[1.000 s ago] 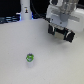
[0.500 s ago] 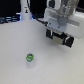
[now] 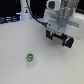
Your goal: Open the kcup holder, insert the kcup into the holder, and close the kcup holder
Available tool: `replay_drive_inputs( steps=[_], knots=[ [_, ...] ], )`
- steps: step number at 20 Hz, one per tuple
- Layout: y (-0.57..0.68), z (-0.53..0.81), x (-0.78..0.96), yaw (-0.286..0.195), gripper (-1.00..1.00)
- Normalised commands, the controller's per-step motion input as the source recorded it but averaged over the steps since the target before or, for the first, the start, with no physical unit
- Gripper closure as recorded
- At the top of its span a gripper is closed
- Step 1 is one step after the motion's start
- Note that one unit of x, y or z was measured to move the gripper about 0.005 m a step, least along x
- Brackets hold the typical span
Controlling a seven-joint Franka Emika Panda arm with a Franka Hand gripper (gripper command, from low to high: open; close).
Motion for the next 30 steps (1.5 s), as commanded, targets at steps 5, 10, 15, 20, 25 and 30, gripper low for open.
replay_drive_inputs(
  steps=[5,10,15,20,25,30],
  knots=[
    [-0.39,0.32,0.29,-0.120,-1.00],
    [-0.61,0.28,0.32,-0.168,-1.00],
    [-0.65,0.19,0.26,-0.195,-1.00],
    [-0.57,0.11,0.14,-0.228,-1.00],
    [-0.54,0.03,0.18,-0.240,-1.00],
    [-0.50,0.00,0.23,-0.231,-1.00]
  ],
)
